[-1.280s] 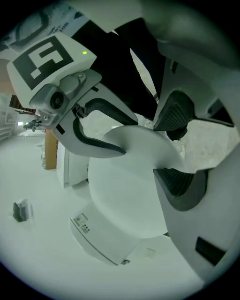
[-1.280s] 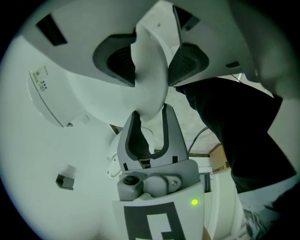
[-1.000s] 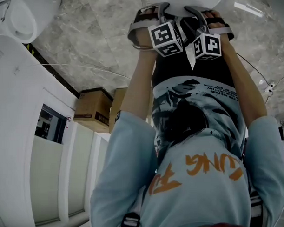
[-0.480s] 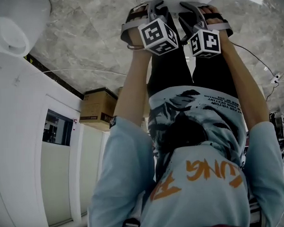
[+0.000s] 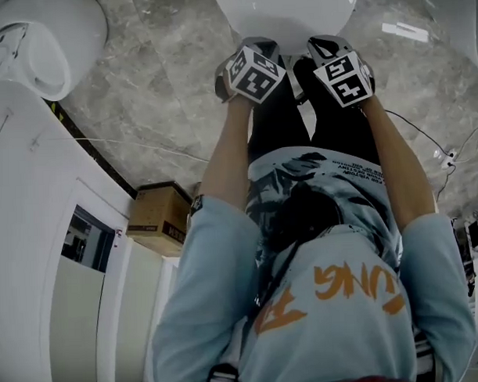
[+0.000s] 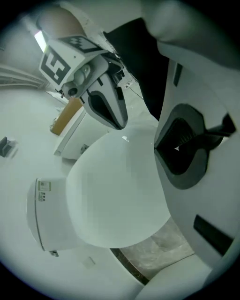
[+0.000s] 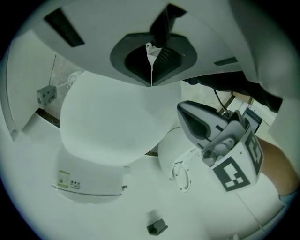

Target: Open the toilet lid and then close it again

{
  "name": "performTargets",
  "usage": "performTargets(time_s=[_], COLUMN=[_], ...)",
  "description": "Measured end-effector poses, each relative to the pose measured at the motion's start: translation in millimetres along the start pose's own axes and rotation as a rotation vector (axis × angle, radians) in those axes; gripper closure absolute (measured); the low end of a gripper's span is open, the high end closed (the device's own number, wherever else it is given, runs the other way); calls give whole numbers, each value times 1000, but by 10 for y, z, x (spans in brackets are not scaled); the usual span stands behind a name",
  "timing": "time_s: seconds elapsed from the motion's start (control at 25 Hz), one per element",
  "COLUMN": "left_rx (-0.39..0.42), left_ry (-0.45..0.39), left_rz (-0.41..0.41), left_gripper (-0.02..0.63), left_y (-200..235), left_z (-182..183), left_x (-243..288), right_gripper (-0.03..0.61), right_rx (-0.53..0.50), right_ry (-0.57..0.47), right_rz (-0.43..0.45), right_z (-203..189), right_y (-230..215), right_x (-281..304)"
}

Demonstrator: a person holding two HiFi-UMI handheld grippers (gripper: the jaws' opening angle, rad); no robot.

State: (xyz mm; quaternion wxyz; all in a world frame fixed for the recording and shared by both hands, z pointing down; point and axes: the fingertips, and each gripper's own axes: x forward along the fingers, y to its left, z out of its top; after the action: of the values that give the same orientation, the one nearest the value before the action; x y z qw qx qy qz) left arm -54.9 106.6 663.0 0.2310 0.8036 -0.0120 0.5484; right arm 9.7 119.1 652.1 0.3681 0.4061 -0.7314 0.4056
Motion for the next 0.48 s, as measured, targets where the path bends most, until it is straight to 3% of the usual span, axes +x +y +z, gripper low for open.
performTargets(time_s=[0.08, 0.24, 0.4, 0.48], left_rx=[-11, -120, -233, -259], left_ry=[-62, -220, -434, -529], left_rz=[8, 45, 107, 159], left_gripper=[588, 588, 588, 588], left_y=[-94, -241, -314, -329], left_z=[141, 454, 924, 1154], left_x=[-171, -626, -1209, -1568], right_gripper=[565, 565, 565, 566], right_rx=[36, 154, 294, 308], right_ry=[-33, -122, -280, -363], right_rz=[-32, -40, -19, -28], right_z=[88, 315, 661, 881], right_y=[-99, -130, -132, -137], right_x=[-202, -675, -1179, -1464])
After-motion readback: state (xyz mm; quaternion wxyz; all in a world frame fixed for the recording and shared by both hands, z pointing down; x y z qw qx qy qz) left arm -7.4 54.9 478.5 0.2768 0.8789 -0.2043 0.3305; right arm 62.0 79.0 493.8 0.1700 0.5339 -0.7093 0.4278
